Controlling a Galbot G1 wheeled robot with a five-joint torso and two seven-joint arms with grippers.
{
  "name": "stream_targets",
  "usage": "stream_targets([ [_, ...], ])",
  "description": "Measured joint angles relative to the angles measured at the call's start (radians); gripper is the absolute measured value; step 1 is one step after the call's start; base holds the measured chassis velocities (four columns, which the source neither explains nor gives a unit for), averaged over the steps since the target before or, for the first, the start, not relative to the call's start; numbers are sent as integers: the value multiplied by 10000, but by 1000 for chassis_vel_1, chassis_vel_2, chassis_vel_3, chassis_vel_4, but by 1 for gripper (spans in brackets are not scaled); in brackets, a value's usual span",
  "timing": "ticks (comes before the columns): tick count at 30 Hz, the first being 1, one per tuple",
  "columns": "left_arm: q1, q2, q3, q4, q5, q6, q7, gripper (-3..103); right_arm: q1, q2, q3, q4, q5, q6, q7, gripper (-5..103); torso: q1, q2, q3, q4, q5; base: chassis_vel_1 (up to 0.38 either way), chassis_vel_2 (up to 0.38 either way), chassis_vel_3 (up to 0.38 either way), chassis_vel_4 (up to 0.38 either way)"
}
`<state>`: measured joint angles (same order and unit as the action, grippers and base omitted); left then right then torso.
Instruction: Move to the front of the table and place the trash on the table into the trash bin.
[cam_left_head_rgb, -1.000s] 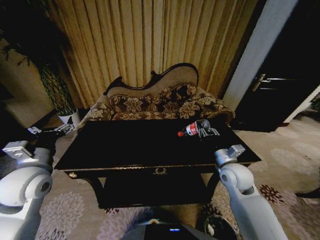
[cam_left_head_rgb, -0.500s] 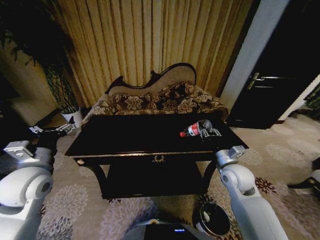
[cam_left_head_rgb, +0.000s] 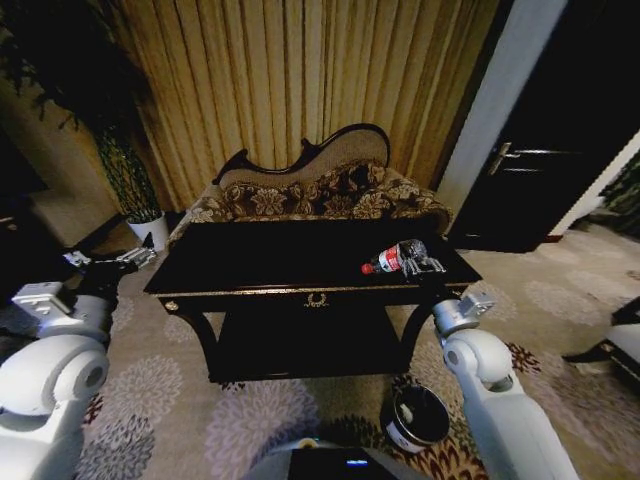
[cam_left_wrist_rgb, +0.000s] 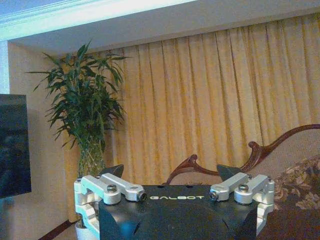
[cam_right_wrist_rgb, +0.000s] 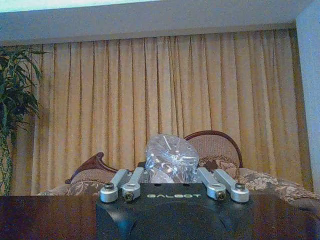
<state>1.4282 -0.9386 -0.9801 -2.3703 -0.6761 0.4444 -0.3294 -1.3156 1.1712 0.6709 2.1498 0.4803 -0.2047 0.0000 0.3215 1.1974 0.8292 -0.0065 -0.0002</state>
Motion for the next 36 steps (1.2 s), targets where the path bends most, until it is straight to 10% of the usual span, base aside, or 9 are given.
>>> stream_targets([
  [19, 39, -193, 228, 54, 336, -39, -11, 100, 51, 374, 95, -1424, -984, 441, 0, 33, -4, 3, -2, -2, 3, 149, -144, -147, 149],
  [36, -70, -317, 303, 56, 302, -169, -1, 100, 771, 332, 285, -8394, -3109, 2308, 0, 33, -1, 1, 0, -2, 1, 3, -5, -2, 3],
])
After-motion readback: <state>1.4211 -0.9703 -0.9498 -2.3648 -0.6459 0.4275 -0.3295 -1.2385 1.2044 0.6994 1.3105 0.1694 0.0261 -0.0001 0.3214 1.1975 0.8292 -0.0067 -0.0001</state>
